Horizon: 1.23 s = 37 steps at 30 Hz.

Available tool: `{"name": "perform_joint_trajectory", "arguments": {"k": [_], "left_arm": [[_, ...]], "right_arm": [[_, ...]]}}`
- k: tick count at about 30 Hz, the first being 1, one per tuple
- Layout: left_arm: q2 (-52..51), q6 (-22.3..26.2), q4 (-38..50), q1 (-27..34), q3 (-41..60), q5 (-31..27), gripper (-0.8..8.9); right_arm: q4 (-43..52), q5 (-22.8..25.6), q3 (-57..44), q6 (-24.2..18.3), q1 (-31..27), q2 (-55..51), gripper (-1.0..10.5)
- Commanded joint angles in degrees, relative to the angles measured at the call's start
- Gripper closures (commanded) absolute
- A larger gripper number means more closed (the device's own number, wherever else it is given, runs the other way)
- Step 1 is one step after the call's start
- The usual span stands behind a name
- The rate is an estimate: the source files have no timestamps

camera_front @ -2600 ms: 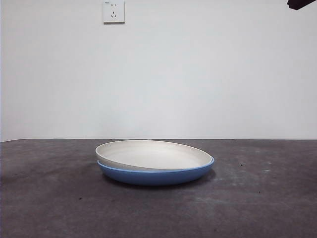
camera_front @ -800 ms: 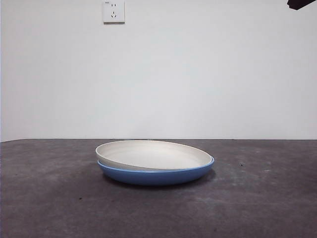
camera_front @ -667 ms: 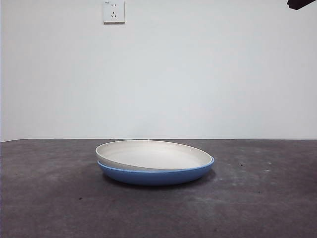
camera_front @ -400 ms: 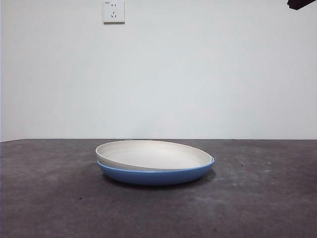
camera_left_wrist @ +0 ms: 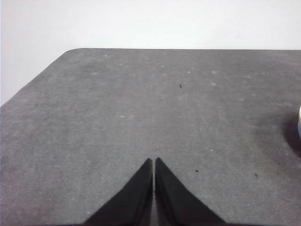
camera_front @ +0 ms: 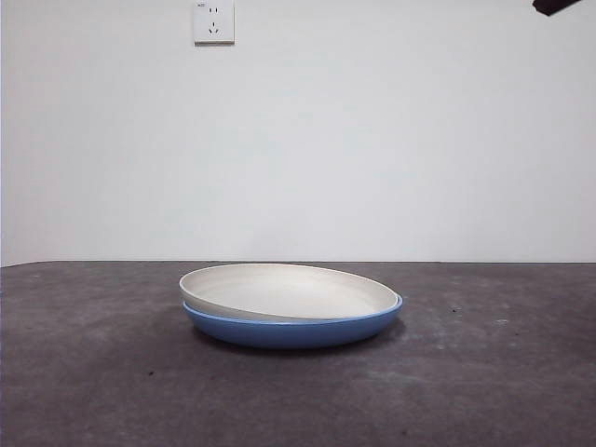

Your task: Pick up the white plate, put it on the blue plate, put it on desk

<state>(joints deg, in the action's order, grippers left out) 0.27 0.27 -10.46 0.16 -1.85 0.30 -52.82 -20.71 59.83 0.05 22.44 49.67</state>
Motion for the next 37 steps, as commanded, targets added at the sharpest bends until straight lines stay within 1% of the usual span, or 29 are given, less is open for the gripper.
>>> {"name": "perform_joint_trajectory", "arguments": {"k": [1,4,9,11,14,17,19,23,26,30,37], "left_arm": [[-0.1,-0.5,-0.4,0.2,1.2,0.0,8.04],[-0.1,-0.5,-0.4,0.2,1.2,0.0,8.04],[-0.1,-0.5,-0.4,0.2,1.2,0.0,8.04],[-0.1,-0.5,-0.4,0.2,1.2,0.0,8.04],[-0.1,-0.5,-0.4,0.2,1.2,0.0,8.04],[-0.1,-0.5,-0.4,0.2,1.2,0.1,8.04],[-0.1,-0.5,-0.4,0.2,1.2,0.0,8.04],[-0.1,-0.5,-0.4,0.2,1.2,0.0,8.04],[-0.1,-0.5,-0.4,0.2,1.2,0.0,8.04],[-0.1,-0.5,-0.4,0.2,1.2,0.0,8.04],[-0.1,-0.5,-0.4,0.2,1.2,0.0,8.04]], "right_arm": [[8.8,0.3,-0.7,-3.1,-3.3,-2.8,9.4],[17.0,-0.6,-4.7,-3.0,-7.9,-7.3,9.4],[30.2,1.9,-15.1,-3.1,-16.1,-15.3,9.4],[35.3,2.0,-20.2,-3.0,-19.1,-19.0,9.4],[42.1,3.3,-27.7,-1.7,-22.5,-24.2,9.4],[46.4,5.0,-34.2,-1.4,-24.6,-28.9,9.4],[48.2,6.1,-38.1,-0.8,-25.5,-31.8,9.4],[50.1,9.9,-45.1,0.9,-26.5,-37.4,9.4],[50.3,12.6,-49.2,2.3,-26.6,-41.0,9.4],[50.3,15.0,-53.3,4.0,-26.5,-44.6,9.4],[50.2,15.2,-58.2,6.0,-26.5,-48.5,9.4]]}}
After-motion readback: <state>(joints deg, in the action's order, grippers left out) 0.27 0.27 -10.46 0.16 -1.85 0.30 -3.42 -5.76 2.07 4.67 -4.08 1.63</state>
